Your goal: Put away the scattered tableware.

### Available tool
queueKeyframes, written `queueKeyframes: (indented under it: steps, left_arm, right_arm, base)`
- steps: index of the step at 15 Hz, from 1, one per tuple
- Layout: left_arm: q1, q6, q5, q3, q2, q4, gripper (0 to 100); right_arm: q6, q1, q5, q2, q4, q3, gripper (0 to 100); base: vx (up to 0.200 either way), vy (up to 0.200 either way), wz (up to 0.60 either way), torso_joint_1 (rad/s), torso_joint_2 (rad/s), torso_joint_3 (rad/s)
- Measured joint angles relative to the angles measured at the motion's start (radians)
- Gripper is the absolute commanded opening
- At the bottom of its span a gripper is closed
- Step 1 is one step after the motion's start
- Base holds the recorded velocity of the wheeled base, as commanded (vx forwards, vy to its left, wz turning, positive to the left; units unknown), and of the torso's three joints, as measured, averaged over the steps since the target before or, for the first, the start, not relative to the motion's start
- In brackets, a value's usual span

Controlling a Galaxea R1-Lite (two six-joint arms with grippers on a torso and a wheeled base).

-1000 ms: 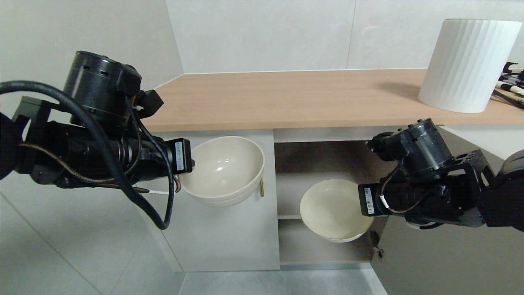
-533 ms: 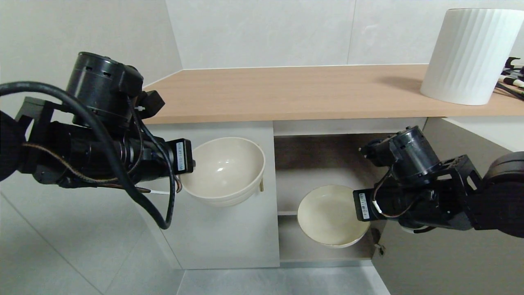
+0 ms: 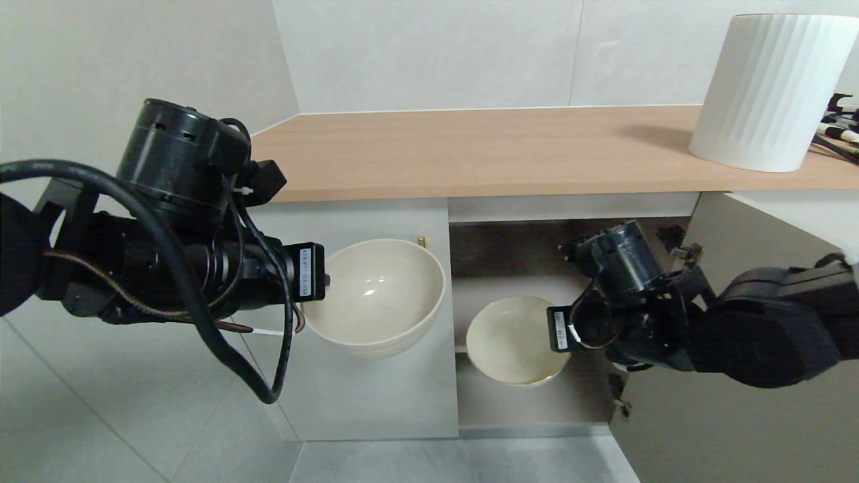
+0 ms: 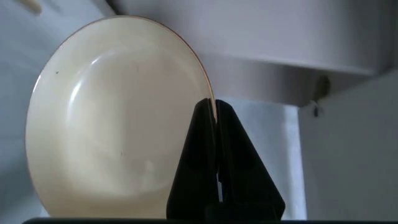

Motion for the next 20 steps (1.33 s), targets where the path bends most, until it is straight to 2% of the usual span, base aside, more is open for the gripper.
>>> queueKeyframes:
  steps: [3,10,14,20]
  left_arm:
    - [-0.01,0.001,-0.012,0.009,0.0,0.0,0]
    - [-0.039,0.0,-0.011,0.017,-0.002,0.0,0]
    - [-0.049,0.0,-0.011,0.023,-0.003,-0.002,0]
    - [-0.056,0.0,-0.01,0.024,-0.003,-0.004,0]
  right_arm:
    - [0.001,-0.057,0.0,0.121,-0.039,-0.082,0]
    - [0.045,-0.214,-0.047,0.459,-0.028,-0.359,0]
    - [0.094,-0.237,-0.088,0.566,0.026,-0.47,0]
    - [0.121,-0.26,-0.133,0.657,0.033,-0.579,0]
  base:
    - [0.0,0.0,0.0,0.0,0.0,0.0]
    - [0.0,0.0,0.0,0.0,0.0,0.0]
    - [0.0,0.0,0.0,0.0,0.0,0.0]
    - [0.0,0.0,0.0,0.0,0.0,0.0]
